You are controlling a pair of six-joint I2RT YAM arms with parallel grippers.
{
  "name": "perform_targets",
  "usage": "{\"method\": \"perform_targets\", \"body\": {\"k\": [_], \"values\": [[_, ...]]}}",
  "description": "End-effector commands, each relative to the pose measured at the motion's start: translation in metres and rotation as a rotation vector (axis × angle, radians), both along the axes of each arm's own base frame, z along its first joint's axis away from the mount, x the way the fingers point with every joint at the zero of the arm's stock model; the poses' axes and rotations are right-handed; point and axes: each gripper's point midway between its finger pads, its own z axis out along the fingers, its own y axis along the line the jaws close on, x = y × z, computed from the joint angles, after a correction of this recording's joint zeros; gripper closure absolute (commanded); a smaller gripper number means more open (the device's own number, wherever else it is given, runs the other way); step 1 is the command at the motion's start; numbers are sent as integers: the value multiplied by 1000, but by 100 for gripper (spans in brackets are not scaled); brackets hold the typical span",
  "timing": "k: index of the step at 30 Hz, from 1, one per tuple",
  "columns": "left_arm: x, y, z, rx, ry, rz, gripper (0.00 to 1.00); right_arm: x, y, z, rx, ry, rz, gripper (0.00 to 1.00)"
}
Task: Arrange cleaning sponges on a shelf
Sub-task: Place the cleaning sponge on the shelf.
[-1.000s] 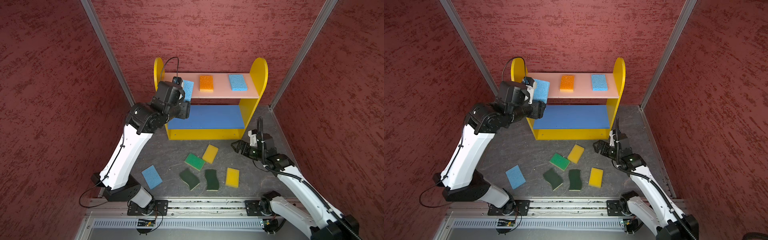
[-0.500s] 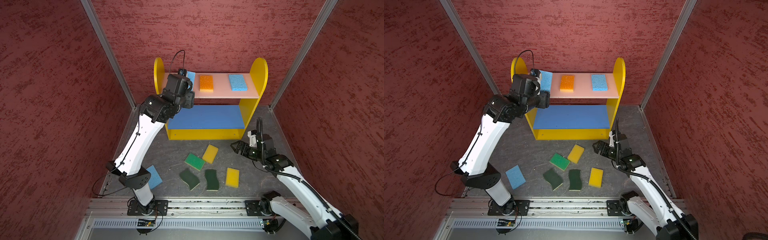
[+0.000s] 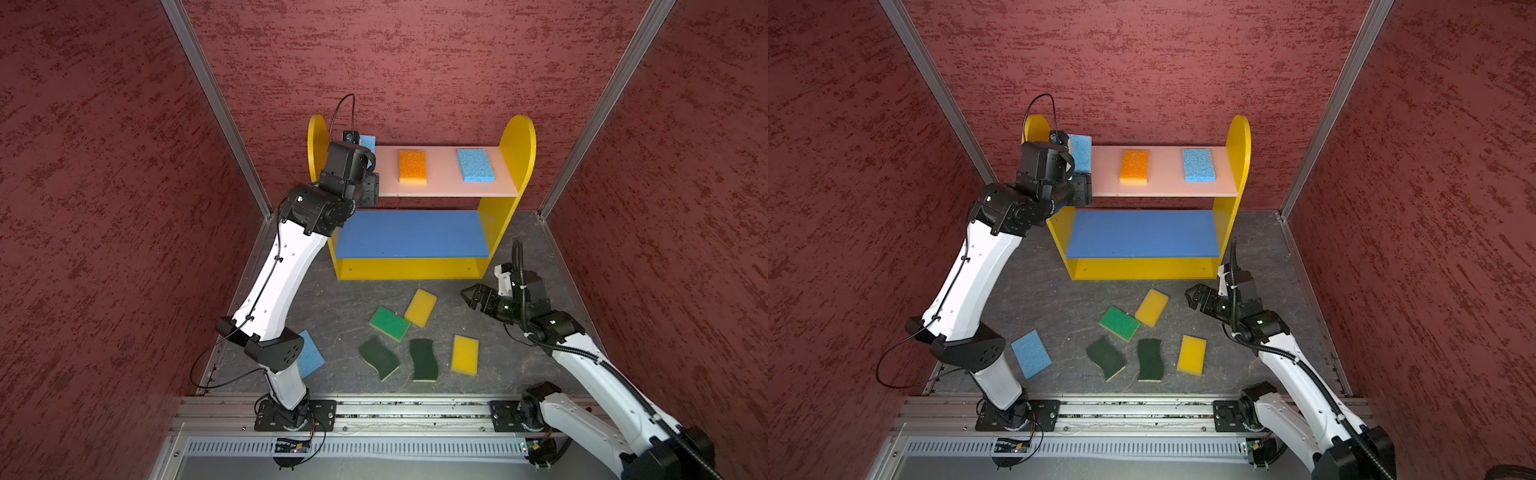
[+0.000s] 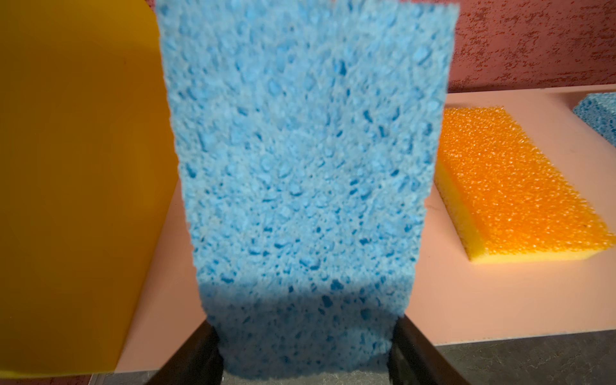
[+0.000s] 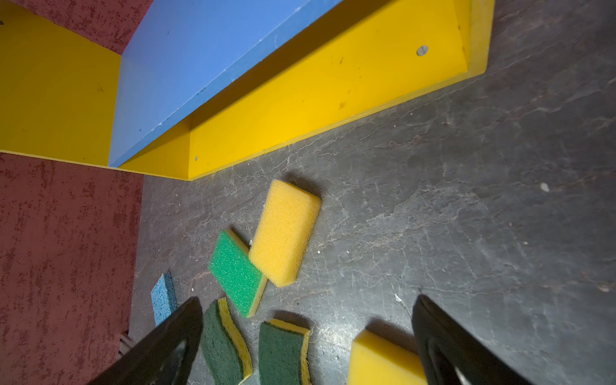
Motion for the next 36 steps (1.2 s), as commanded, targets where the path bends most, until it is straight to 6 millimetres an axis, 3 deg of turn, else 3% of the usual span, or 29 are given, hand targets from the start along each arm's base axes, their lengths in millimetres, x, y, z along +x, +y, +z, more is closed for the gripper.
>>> {"method": "perform_targets", "body": {"k": [1,15,27,36], "values": [[5,-4,8,-30,-32,-7,28,7,2,9,23,-29,-4,1],[20,5,-6,-46,-9,33,28,9,2,8,18,-25,-3,1],[27,0,-20,-51,18,31,27,11,1,3,5,-13,-5,1],[30,8,-22,-31,14,70,25,11,2,1,5,-8,-4,1]]}}
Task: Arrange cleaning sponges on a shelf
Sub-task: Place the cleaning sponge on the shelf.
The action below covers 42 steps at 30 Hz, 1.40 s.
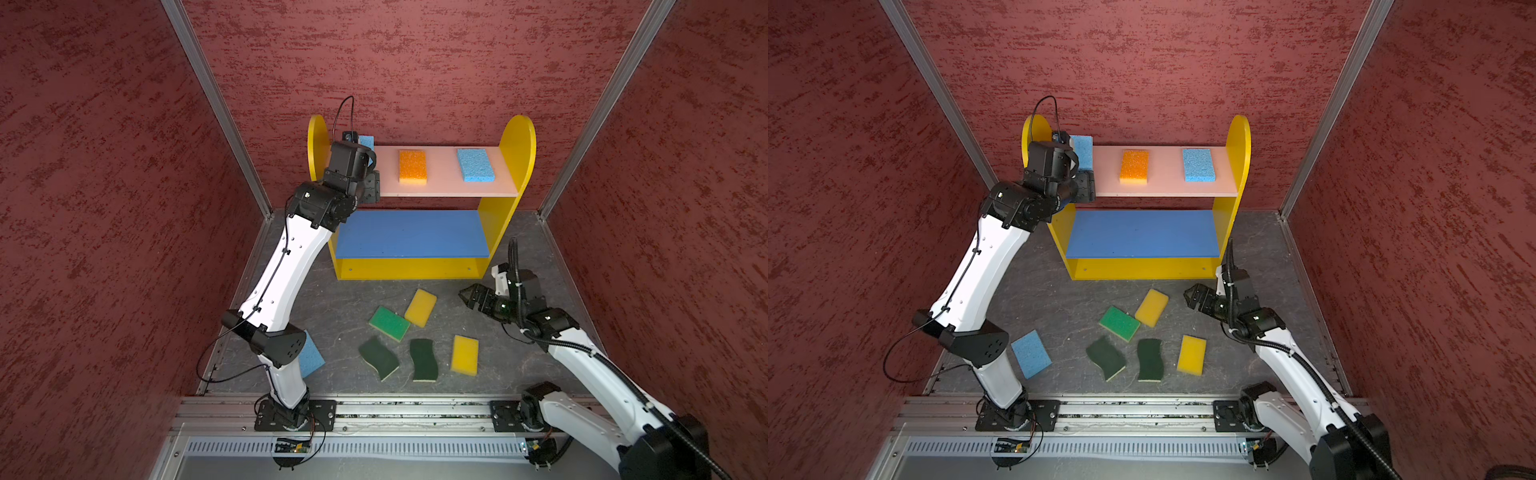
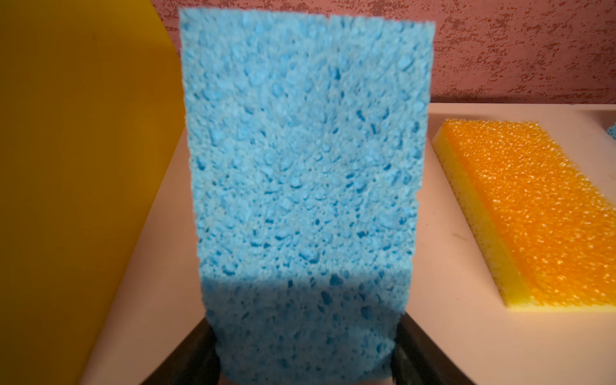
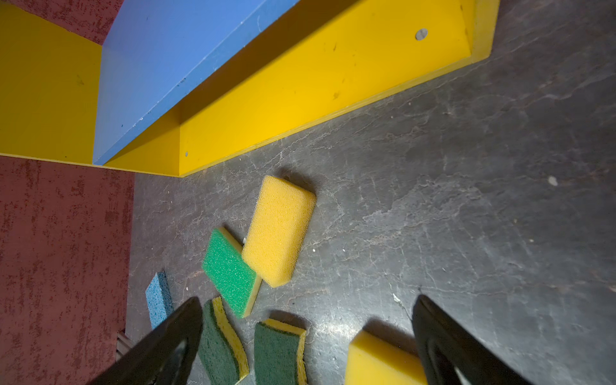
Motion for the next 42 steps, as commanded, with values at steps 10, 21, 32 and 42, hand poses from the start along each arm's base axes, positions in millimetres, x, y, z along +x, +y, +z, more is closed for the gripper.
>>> {"method": "perform_targets", "body": {"k": [10,21,32,42], "values": [[15,7,-17,19,24,62,21,9,0,10,12,-43,-10,1],[18,8,-20,1,30,66,17,9,0,8,11,-40,-9,1],[13,2,-16,-23,28,38,16,9,0,9,10,-41,-8,1],[0,4,0,-27,-4,38,12,10,1,12,15,-48,-7,1]]}}
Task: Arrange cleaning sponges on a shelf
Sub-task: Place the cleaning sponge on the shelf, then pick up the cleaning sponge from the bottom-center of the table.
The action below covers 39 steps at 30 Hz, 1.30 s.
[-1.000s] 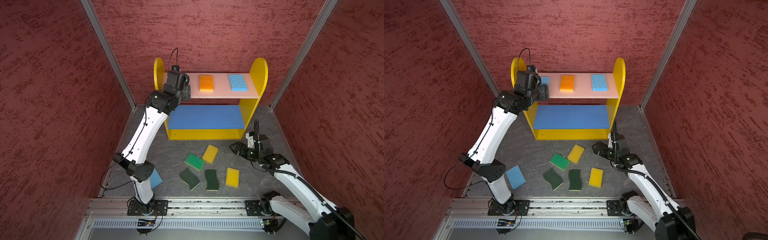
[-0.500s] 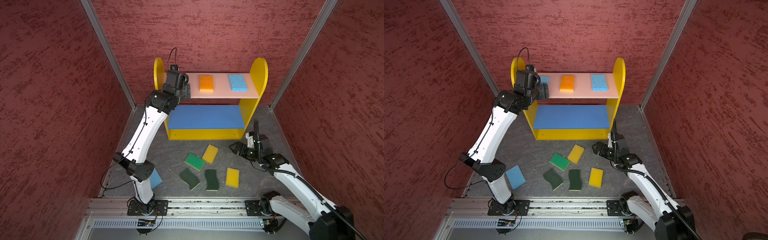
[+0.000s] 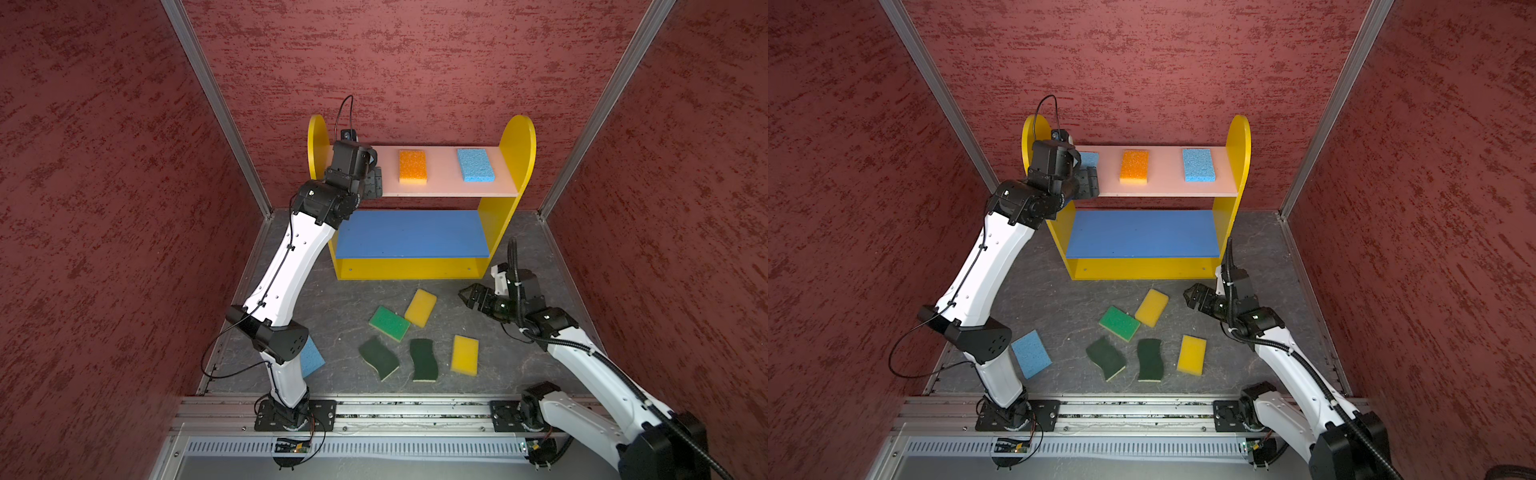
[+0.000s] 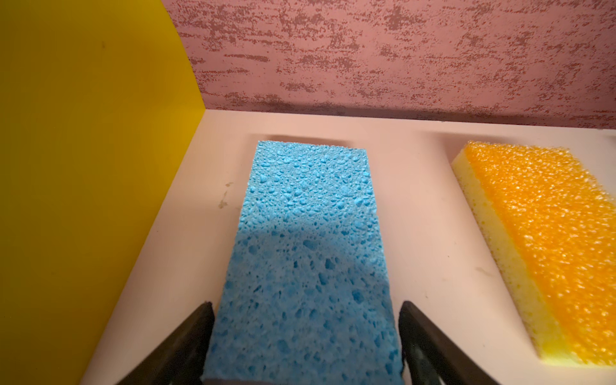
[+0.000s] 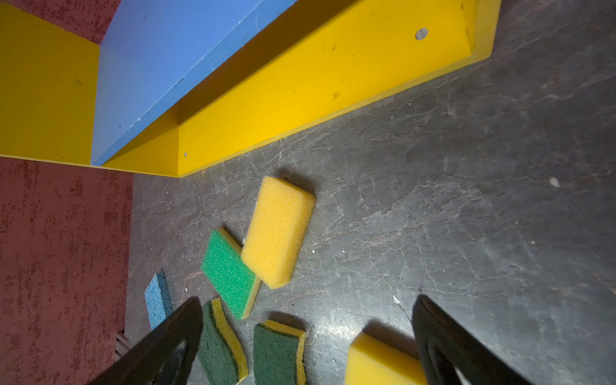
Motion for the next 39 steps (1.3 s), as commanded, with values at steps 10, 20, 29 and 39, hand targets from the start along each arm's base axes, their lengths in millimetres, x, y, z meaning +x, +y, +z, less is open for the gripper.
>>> {"method": "perform_targets", "body": {"k": [10,20,29,39], "values": [[-26,2,15,-17,-27,-7,8,7,-1,16,19,-57,-11,1],[-56,-4,20,26,-56,-31,7,4,-1,16,19,-57,-12,1],[-111,0,-13,67,-35,-30,7,1,1,11,47,-45,-13,1],[-176,31,-137,38,228,11,7,-3,4,2,93,-9,-31,1]]}}
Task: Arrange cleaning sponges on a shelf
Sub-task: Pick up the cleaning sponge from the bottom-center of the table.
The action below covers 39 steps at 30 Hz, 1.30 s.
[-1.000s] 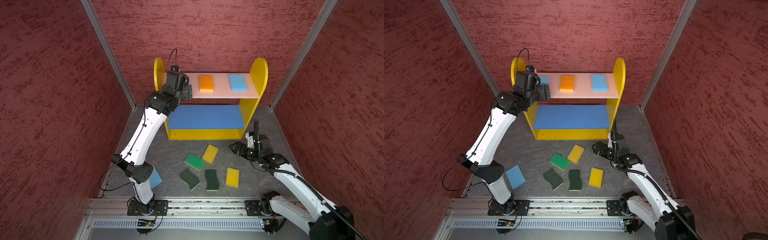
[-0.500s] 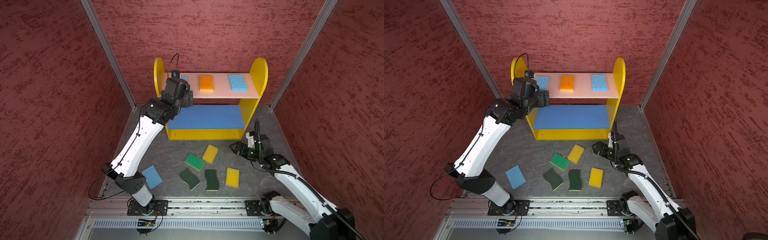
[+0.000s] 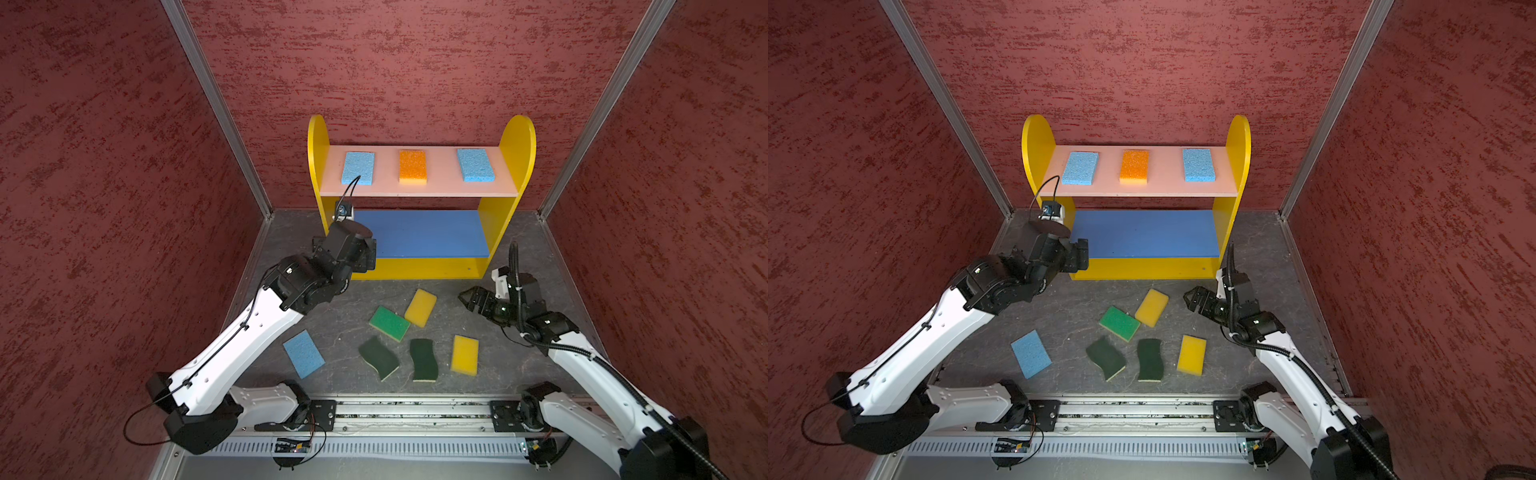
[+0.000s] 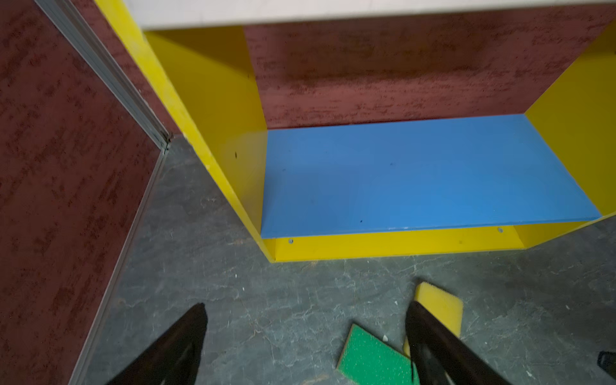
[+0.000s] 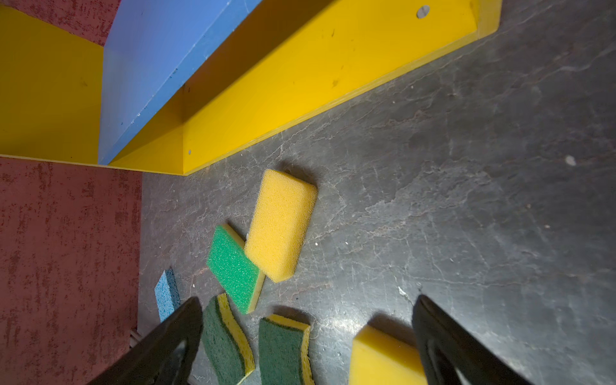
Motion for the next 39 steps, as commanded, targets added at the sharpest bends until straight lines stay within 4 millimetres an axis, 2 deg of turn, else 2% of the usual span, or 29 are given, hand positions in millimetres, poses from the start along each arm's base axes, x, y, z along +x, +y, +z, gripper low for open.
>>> {"method": "perform_targets", "body": {"k": [1,5,8,19,27,35,39], "values": [[-19,10,-41,-41,102,51,7,3,3,8,52,-27,-15,1],[-34,9,-79,-61,190,47,7,-4,5,4,77,-6,-28,1],[-42,12,-99,-62,229,60,7,-10,4,-3,75,10,-53,2],[-65,8,-153,-134,347,60,7,-25,14,-13,16,43,-63,2],[-62,2,-162,-124,370,50,7,-40,23,-18,-45,68,-74,3],[-61,-3,-168,-133,382,40,7,-58,18,-22,-147,103,-114,5],[-61,-2,-171,-127,388,47,7,-72,27,-29,-164,128,-112,6]]}}
